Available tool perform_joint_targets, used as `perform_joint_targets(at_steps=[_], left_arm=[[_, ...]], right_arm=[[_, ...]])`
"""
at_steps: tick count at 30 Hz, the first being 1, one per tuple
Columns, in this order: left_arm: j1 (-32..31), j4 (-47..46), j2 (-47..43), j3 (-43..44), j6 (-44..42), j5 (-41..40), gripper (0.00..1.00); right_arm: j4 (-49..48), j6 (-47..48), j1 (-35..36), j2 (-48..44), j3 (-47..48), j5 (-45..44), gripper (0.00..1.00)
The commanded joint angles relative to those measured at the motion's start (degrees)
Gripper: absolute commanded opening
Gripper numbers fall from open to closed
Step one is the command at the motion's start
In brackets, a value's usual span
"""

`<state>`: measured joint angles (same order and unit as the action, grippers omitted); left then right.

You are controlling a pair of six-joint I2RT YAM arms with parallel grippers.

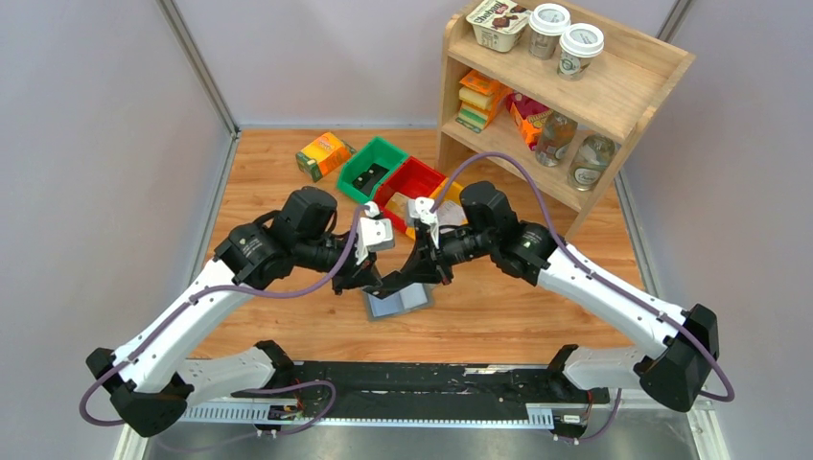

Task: Take the credit cards out of the card holder
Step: Place the credit card in the storage box.

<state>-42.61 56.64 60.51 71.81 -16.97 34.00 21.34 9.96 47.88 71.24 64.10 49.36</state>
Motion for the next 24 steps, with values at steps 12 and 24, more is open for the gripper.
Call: perform_joint_targets(at_steps=[12,24], left_arm=[[2.0,-36.9,-26.2,-19.8,8.4,-68.2,0.84],[12.1,-37.9,-28.4,-22.9,18.7,-84.1,0.84]], right_arm=[[-7.8,-24.2,-5.0,13.8,8.9,-28.1,0.0],[-11.5,-49.9,-5.2,36.8,27.9,-56.9,0.0]])
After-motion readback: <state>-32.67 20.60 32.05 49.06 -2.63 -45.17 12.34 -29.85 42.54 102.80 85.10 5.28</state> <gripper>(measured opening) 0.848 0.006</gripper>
